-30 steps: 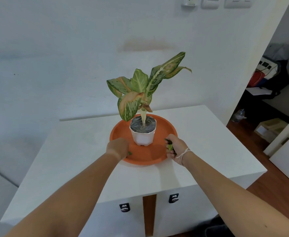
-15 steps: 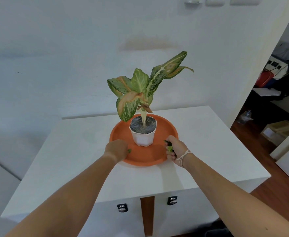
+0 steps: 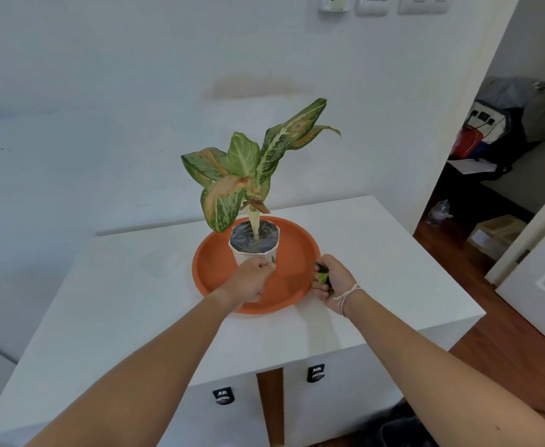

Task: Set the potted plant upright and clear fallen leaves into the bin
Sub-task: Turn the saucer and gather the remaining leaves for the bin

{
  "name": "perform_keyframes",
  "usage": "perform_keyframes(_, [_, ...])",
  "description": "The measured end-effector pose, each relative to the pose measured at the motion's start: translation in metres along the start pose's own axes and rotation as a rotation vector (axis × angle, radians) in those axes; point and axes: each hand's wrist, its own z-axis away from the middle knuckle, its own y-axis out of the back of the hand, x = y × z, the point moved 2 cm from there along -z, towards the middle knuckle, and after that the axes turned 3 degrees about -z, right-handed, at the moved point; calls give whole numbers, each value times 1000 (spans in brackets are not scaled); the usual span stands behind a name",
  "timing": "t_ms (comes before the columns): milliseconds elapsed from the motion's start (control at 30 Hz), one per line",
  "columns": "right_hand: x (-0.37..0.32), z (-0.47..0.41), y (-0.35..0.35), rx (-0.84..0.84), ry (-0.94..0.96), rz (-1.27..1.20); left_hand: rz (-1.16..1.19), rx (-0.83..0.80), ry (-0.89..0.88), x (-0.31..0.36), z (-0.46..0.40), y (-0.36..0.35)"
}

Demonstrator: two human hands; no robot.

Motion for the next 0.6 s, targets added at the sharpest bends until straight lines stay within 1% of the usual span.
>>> perform_keyframes(167, [-8, 14, 33, 80, 33, -68, 189, -122, -21, 16, -4, -41])
perform_keyframes(300, [-18, 30, 70, 163, 82, -131, 271, -243, -36, 36, -5, -86])
perform_keyframes(467, [-37, 60, 130, 290, 177, -246, 244, -428, -43, 63, -3, -152])
perform_keyframes(600, [-47, 89, 191, 397, 266, -337, 167, -559, -53, 76, 2, -218])
